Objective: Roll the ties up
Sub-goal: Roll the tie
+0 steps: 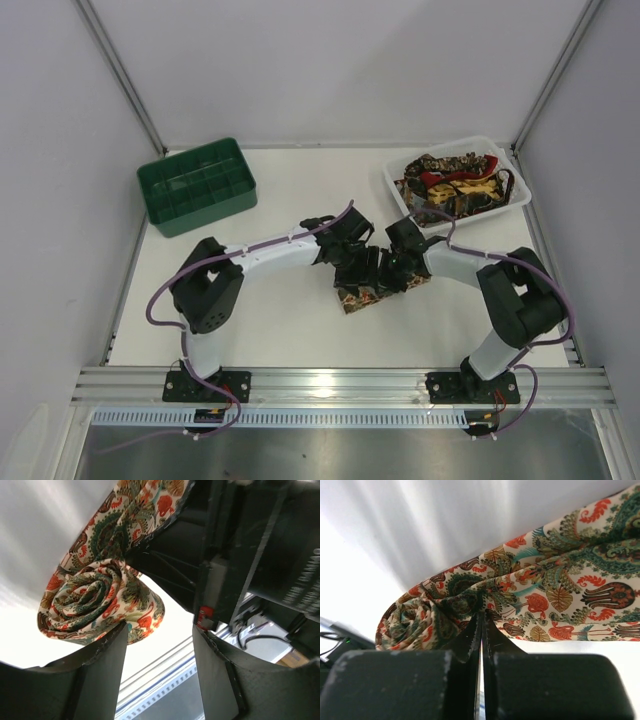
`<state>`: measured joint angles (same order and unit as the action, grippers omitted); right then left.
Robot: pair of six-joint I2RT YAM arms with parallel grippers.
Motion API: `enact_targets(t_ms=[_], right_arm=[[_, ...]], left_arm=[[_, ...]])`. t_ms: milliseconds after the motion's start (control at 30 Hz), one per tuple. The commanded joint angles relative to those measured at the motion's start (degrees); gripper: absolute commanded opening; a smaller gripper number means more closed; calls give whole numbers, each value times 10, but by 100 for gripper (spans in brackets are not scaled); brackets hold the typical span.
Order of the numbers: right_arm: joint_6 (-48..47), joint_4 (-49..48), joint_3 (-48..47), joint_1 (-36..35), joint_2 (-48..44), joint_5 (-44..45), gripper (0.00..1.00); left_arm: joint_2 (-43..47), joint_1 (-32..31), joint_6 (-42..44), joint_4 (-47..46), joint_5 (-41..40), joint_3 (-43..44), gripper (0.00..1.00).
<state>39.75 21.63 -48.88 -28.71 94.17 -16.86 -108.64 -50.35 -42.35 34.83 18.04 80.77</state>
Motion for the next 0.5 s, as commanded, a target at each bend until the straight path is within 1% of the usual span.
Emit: enact_targets(t_ms=[0,133,267,300,467], right_arm=[[58,-11,27,-35,-7,-19,0],[114,-66,63,-45,-23,-56,0],[140,-84,77,-49,-32,-77,0],[139,-83,76,-49,-34,-74,0],[86,-18,30,-38,-57,-41,0]], left_arm=[[29,2,24,-14,-13,-30,60],[56,2,51,-13,-28,-68,60],[77,3,62,-11,-49,-92,60],[78,4,63,-12,-51,-94,60],[74,6,66,-18,-49,-87,60]])
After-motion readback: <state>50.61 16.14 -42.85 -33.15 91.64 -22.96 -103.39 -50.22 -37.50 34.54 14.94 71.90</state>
